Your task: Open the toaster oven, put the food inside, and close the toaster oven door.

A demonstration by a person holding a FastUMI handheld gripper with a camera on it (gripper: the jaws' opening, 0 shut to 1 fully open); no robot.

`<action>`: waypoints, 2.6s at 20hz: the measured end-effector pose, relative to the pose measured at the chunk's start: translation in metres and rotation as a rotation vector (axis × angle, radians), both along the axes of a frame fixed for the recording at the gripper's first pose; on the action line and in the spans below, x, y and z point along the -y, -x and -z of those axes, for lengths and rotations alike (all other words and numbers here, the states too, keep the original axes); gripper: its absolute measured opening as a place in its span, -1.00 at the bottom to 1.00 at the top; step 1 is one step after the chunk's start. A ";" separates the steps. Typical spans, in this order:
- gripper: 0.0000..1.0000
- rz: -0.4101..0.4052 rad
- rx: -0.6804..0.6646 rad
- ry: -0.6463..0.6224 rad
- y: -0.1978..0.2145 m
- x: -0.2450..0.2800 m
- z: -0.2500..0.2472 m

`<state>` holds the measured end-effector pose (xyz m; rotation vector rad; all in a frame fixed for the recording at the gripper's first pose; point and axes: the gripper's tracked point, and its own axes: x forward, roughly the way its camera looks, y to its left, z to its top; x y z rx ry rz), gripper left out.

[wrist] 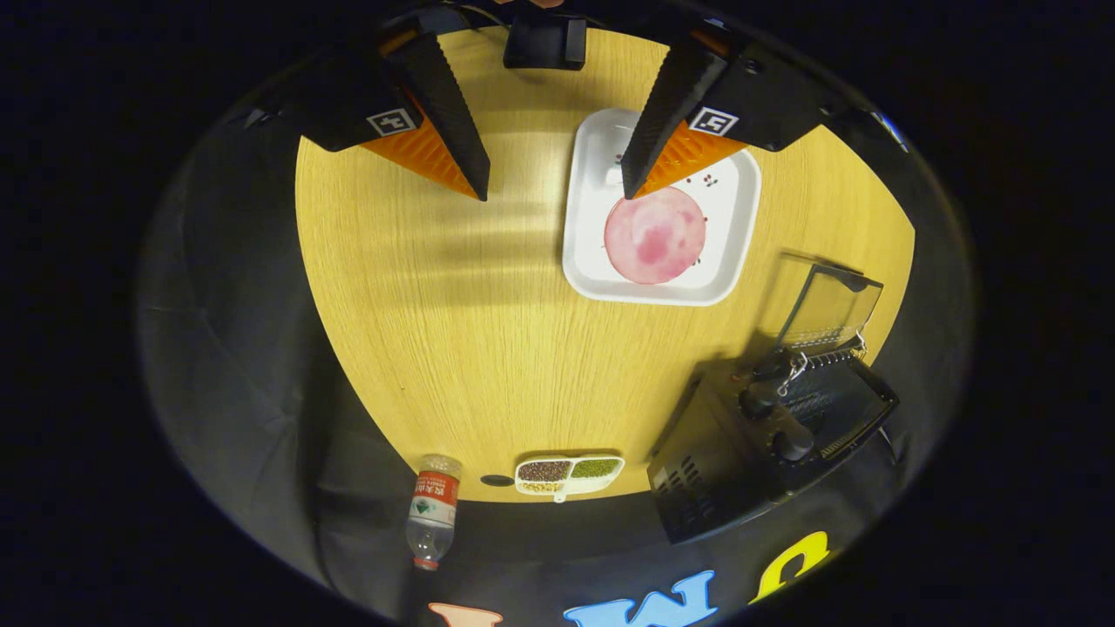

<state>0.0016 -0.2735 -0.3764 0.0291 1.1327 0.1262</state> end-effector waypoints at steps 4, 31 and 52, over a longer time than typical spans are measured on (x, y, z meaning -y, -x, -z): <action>0.95 -0.002 -0.069 -0.016 0.000 0.000 0.012; -0.96 0.139 -0.170 -0.206 0.022 -0.032 0.004; -0.97 0.563 0.010 -0.619 0.098 -0.094 -0.087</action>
